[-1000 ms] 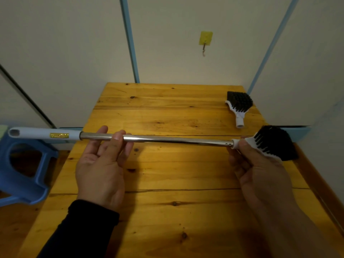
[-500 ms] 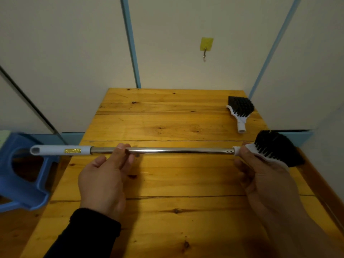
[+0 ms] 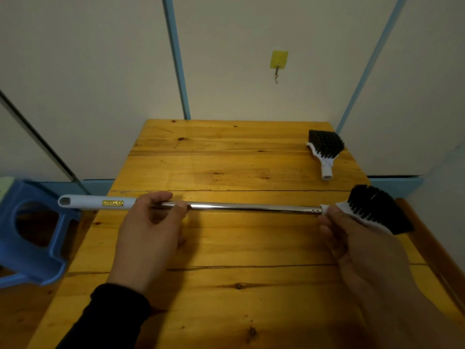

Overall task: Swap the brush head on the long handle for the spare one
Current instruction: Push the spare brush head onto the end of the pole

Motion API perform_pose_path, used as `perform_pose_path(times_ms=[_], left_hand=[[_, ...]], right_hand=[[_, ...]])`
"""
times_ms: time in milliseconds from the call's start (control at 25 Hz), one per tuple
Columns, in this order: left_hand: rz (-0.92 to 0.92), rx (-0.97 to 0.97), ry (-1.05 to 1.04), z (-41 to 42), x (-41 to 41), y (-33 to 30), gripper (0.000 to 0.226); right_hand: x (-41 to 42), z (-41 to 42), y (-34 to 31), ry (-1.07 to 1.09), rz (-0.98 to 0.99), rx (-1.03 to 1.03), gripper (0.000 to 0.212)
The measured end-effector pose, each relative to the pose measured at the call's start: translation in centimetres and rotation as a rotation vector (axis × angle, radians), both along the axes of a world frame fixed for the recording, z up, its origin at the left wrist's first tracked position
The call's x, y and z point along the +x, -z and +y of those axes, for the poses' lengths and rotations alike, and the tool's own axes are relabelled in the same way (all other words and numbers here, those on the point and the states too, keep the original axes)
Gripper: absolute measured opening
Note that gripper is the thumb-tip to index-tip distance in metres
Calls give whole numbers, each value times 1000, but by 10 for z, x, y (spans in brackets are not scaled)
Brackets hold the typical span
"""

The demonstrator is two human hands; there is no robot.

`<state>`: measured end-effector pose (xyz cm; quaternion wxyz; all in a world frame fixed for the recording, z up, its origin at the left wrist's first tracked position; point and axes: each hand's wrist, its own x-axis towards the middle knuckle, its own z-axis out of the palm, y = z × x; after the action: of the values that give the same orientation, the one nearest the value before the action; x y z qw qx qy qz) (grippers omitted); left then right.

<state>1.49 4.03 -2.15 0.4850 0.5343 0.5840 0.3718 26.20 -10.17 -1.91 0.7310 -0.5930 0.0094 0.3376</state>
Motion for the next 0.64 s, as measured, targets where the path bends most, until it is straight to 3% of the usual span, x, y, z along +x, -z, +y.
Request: perform_pose_path(times_ms=[240,440,640], left_hand=[[447,208,105,-6,0,7,49],[721,405,143,-13,1,13,51],[830,455,160,-14,-5,15,47]], right_hand=[[1,0,-3,-34,71,-31,25],[2,0,-4,-38,89,-35,24],[4,-1,-4,-42,117,-15,20]])
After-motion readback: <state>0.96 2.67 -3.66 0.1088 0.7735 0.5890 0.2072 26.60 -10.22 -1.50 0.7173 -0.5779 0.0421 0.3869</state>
